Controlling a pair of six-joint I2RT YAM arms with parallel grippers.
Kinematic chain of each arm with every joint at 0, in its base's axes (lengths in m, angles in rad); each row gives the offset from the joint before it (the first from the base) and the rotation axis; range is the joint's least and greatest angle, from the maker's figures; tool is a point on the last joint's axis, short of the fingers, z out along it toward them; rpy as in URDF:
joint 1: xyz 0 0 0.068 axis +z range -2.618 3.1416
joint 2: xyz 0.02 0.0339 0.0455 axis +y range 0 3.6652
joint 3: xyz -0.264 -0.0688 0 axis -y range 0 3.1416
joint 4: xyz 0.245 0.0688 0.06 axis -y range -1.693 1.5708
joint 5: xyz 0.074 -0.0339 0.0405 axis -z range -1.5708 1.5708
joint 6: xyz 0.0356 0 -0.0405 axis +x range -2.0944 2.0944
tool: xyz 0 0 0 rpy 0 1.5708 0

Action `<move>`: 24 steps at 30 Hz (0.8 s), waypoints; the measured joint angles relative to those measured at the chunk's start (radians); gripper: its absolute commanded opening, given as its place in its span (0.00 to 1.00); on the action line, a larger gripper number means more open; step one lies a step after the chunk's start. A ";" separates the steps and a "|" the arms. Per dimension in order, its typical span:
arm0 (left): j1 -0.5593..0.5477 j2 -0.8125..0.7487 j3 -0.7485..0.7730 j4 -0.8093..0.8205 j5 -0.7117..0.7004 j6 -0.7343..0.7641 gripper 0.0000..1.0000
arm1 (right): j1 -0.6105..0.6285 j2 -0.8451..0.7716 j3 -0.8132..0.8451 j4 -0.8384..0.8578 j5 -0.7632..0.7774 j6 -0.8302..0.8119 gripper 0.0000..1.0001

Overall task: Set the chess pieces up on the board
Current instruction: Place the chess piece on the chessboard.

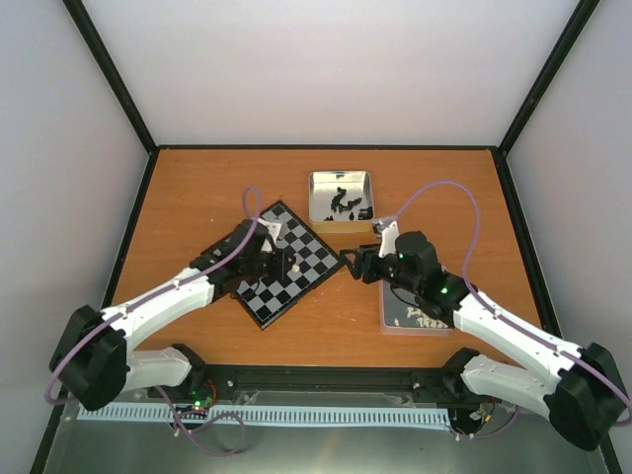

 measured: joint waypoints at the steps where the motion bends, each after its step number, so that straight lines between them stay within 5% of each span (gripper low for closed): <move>1: -0.026 0.018 0.009 -0.002 -0.055 0.008 0.01 | 0.000 -0.024 -0.011 -0.013 0.045 0.014 0.64; 11: -0.166 0.191 0.061 -0.002 -0.339 0.079 0.01 | 0.000 -0.083 -0.059 -0.121 0.301 0.093 0.64; 24: -0.168 0.261 0.052 0.080 -0.315 0.099 0.01 | 0.000 -0.058 -0.060 -0.154 0.381 0.121 0.64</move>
